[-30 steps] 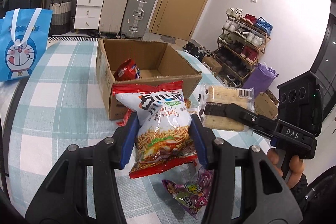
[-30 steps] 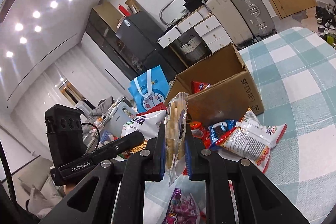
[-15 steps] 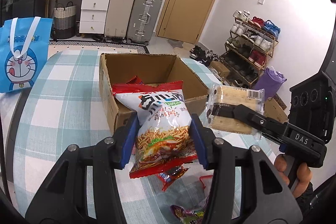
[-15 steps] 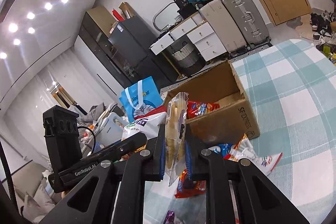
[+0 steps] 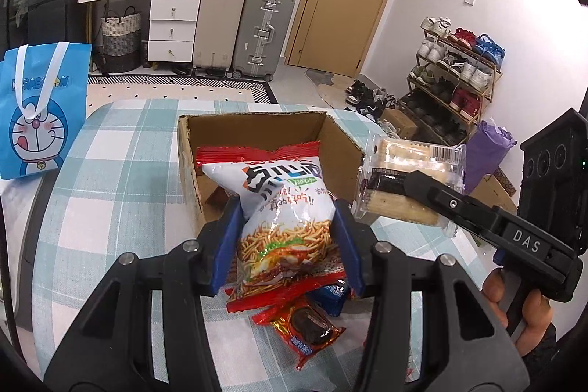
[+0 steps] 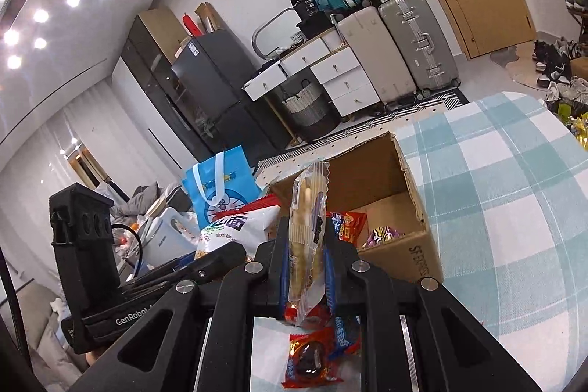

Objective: Organize snacks
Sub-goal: 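Lift the noodle bag and cracker pack and carry them toward the box, then open both grippers to drop the noodle bag and cracker pack into the box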

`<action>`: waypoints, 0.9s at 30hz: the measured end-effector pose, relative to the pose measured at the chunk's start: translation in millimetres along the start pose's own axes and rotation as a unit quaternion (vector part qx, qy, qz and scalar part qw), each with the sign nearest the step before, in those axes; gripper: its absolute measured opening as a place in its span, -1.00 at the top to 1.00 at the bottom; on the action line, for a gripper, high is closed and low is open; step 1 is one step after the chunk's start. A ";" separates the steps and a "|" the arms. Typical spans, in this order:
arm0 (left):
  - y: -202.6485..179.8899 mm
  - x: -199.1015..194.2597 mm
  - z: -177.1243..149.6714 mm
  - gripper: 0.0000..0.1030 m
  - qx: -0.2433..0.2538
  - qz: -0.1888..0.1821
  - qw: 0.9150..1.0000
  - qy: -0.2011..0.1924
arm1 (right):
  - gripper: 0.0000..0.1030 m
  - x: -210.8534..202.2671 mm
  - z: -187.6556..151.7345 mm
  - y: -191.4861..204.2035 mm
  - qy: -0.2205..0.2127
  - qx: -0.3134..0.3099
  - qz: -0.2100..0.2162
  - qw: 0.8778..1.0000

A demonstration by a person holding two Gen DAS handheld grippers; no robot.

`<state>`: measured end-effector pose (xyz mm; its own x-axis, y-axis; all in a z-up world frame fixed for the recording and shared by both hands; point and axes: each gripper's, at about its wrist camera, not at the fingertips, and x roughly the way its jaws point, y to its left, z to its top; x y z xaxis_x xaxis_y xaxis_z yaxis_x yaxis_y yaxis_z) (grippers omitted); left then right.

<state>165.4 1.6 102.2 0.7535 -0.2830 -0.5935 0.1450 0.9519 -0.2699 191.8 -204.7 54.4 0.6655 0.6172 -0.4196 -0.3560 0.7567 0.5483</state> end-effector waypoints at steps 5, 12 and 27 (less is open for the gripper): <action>8.1 14.0 8.3 0.10 0.001 0.010 1.000 0.001 | 0.71 14.2 6.9 -0.5 0.006 -0.009 -0.017 1.000; 22.5 32.5 16.3 0.10 -0.003 0.022 1.000 0.008 | 0.71 26.9 10.0 2.5 0.011 -0.028 -0.046 0.999; 17.8 61.0 17.5 0.10 0.022 0.057 0.998 0.013 | 0.71 40.9 11.4 -0.4 0.013 -0.067 -0.130 0.989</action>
<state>225.2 3.3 74.5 0.7495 -0.1748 -0.6385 0.0872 0.9822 -0.1665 226.6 -182.3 45.3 0.7293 0.4026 -0.5532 -0.2598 0.9109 0.3205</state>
